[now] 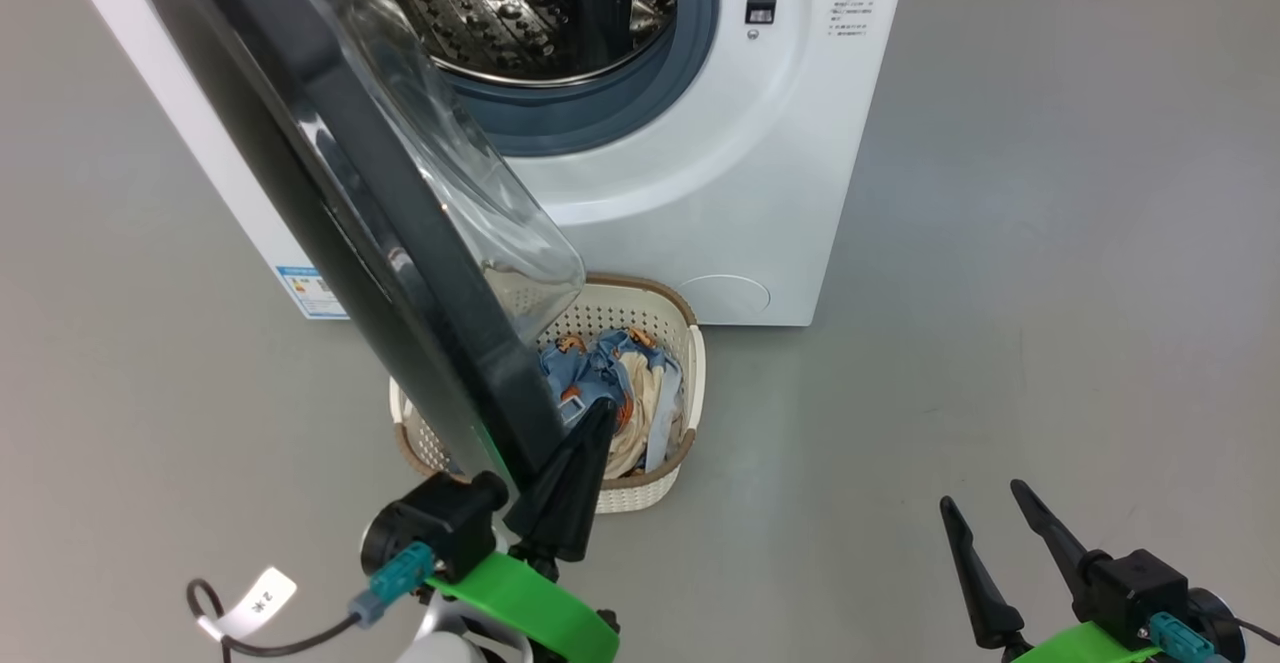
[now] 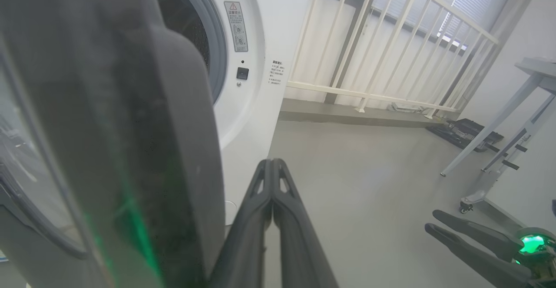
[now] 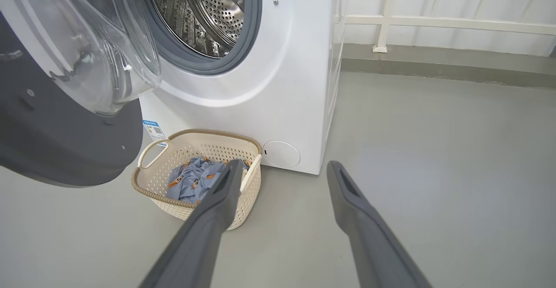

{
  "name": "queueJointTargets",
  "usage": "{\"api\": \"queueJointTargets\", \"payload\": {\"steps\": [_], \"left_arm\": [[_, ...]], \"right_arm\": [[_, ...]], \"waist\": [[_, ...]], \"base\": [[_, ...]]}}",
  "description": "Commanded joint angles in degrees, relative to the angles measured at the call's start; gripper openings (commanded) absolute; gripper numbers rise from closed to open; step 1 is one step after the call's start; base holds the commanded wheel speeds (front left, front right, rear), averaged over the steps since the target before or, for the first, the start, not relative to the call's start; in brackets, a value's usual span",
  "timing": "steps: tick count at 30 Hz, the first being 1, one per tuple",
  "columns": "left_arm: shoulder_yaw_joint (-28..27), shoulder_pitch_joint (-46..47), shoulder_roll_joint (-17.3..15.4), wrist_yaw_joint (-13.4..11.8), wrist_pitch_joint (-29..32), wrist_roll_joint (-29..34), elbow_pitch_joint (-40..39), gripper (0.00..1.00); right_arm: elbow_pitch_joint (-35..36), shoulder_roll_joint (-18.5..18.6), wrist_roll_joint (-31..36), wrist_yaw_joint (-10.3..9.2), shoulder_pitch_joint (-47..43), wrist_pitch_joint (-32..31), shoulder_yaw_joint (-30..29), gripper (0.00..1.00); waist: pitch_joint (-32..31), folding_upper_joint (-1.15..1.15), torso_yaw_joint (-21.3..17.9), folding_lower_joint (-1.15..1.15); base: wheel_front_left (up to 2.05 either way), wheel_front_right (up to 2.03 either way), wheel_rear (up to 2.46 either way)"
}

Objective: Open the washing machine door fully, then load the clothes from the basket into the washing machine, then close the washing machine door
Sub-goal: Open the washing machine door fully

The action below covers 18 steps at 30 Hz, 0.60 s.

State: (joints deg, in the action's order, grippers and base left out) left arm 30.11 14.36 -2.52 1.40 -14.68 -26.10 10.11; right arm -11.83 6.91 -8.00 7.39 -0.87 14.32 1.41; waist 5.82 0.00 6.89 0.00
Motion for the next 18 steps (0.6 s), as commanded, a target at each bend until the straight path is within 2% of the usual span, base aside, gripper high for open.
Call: {"api": "queueJointTargets", "payload": {"steps": [1,9,18], "left_arm": [[-1.5,1.4,-0.4,-0.4,-0.3,-0.2,-1.0,0.0],[0.2,2.1,-0.4,-0.1,-0.3,0.0,-1.3,0.0],[-2.0,2.8,-0.4,-0.7,-0.3,-0.4,-0.3,0.0]], "right_arm": [[0.9,0.6,-1.3,0.1,1.3,0.7,1.8,1.0],[0.5,0.6,-1.6,0.1,1.3,0.7,2.2,1.0],[0.8,0.7,-1.7,0.1,1.1,0.7,1.0,1.0]], "waist": [[-0.1,0.0,-0.2,0.0],[0.0,0.0,-2.9,0.0],[1.2,0.0,-3.9,0.0]], "base": [[0.0,0.0,0.0],[0.0,0.0,0.0],[0.0,0.0,0.0]]}}
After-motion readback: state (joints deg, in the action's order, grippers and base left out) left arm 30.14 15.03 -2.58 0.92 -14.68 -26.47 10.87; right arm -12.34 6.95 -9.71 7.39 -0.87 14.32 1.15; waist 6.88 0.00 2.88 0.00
